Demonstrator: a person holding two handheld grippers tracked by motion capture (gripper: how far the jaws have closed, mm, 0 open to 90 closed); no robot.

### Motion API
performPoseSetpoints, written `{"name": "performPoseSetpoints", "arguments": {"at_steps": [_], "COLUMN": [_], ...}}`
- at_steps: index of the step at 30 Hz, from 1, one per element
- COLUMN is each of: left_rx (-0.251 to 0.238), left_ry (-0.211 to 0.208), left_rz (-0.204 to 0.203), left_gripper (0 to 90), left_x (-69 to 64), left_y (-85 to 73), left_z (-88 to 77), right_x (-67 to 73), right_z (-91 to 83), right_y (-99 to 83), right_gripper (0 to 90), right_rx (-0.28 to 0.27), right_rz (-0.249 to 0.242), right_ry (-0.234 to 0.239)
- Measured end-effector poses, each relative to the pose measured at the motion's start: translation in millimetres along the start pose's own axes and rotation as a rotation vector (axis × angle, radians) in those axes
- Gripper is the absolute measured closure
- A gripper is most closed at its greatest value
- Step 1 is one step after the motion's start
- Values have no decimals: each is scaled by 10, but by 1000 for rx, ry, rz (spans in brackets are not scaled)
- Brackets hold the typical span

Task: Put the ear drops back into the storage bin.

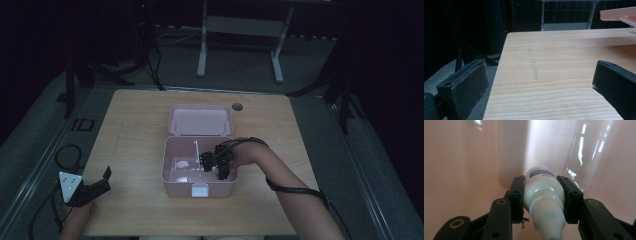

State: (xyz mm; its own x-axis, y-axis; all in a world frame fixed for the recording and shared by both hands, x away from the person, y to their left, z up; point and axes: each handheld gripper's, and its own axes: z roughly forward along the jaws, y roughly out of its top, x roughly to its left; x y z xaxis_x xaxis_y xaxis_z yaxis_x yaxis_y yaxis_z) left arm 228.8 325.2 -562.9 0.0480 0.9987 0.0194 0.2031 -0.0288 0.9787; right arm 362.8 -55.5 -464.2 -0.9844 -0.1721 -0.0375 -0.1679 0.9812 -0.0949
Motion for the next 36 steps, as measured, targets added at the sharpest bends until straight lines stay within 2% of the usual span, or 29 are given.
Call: {"name": "performPoseSetpoints", "arguments": {"at_steps": [4, 14, 21, 30, 36], "left_rx": [1, 2, 1, 1, 2], "left_ry": [0, -2, -3, -3, -3], "left_rz": [0, 0, 0, 1, 1], "left_gripper": [3, 3, 3, 3, 3], "left_x": [0, 0, 1, 0, 0], "left_y": [0, 1, 0, 0, 1], "left_z": [1, 2, 1, 2, 3], "right_x": [-29, -85, -99, -118, -123], "right_z": [56, 185, 241, 212, 131], "right_y": [21, 66, 74, 64, 54], "right_gripper": [598, 597, 596, 558, 548], "right_rx": [15, 53, 61, 59, 53], "right_rz": [33, 61, 57, 76, 83], "right_ry": [0, -1, 12, 17, 17]}}
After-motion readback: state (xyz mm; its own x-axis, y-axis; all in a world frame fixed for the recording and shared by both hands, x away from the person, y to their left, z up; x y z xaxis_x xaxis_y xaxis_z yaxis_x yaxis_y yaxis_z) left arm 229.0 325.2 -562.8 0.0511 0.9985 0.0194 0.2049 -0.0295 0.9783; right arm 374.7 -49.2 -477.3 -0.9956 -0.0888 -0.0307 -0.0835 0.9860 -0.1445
